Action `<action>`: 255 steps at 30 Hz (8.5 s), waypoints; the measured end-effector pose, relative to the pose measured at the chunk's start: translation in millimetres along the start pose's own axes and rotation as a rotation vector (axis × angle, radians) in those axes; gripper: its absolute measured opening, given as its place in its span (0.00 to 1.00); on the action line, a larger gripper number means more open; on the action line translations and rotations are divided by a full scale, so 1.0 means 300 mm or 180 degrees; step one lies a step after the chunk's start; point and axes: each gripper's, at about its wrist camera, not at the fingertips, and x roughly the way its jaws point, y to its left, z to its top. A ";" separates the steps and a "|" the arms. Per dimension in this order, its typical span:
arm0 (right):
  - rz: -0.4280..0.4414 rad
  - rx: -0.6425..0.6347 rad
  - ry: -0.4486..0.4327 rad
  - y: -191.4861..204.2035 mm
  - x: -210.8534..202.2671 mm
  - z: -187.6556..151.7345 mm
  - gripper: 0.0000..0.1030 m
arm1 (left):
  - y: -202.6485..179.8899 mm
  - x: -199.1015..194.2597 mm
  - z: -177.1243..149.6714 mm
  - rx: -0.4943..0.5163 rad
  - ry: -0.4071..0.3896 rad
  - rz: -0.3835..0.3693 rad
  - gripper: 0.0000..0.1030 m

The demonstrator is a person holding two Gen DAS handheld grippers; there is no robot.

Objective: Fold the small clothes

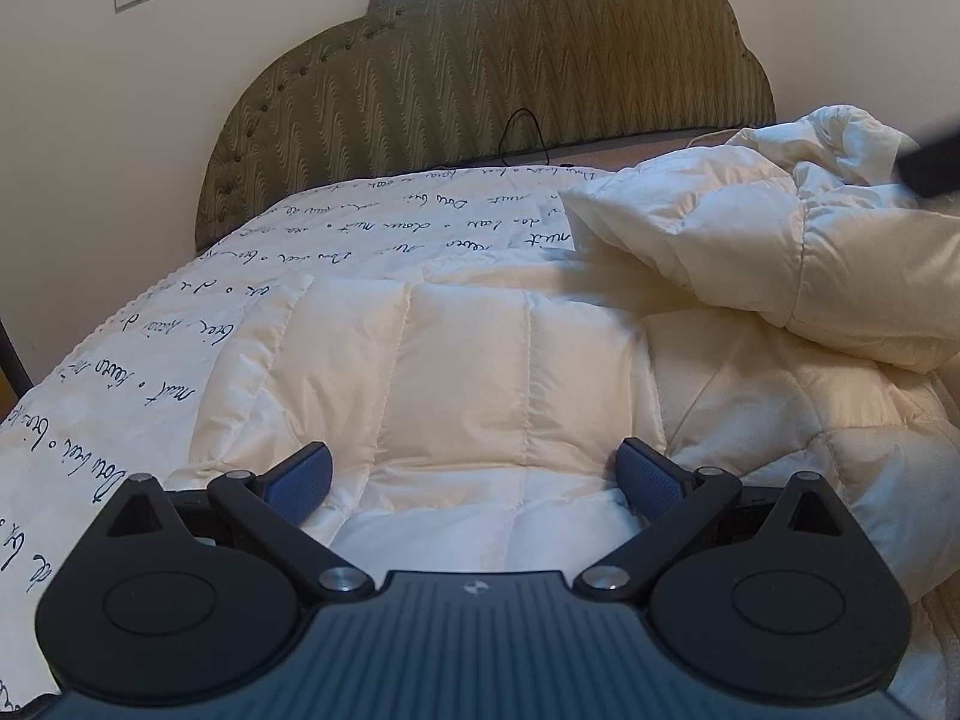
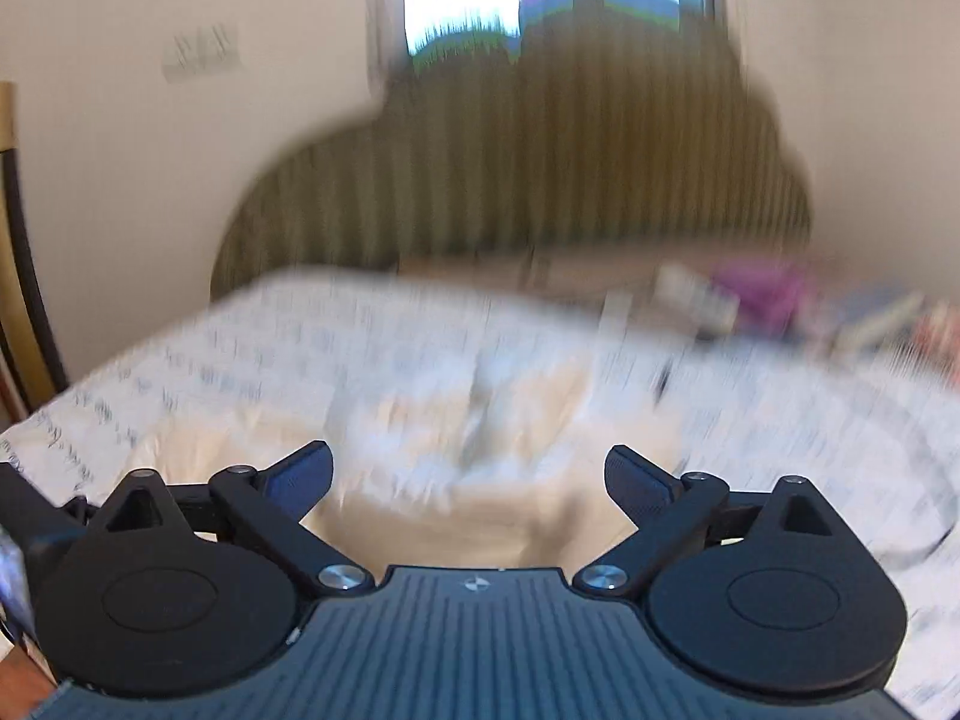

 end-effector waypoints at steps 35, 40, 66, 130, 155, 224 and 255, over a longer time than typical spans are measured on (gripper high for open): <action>0.0182 0.0459 0.0209 -0.060 -0.072 -0.198 0.55 | -0.002 -0.001 -0.006 0.0022 0.0003 0.0015 0.99; -0.0071 0.0135 0.0264 0.019 -0.019 -0.313 0.56 | -0.002 0.000 -0.006 0.0022 0.0004 0.0017 0.99; -0.0256 -0.0095 -0.0050 0.061 -0.005 -0.389 0.64 | -0.001 0.001 -0.003 0.0028 -0.0001 0.0040 1.00; -0.0648 0.0625 0.0272 -0.011 -0.669 -0.624 1.00 | 0.132 -0.807 -0.337 0.0064 0.0265 0.0168 1.00; -0.0689 0.0561 0.0262 0.013 -0.724 -0.669 1.00 | 0.322 -0.867 -0.409 -0.0167 0.0372 0.0021 1.00; 0.1396 0.2210 0.0519 -0.280 -1.004 -1.071 0.34 | 0.606 -0.849 -0.533 -0.0299 0.1435 -0.1120 0.91; 0.1529 0.1695 -0.0562 -0.393 -1.149 -0.679 0.16 | 0.587 -1.052 -0.112 -0.0666 0.0096 -0.1488 0.05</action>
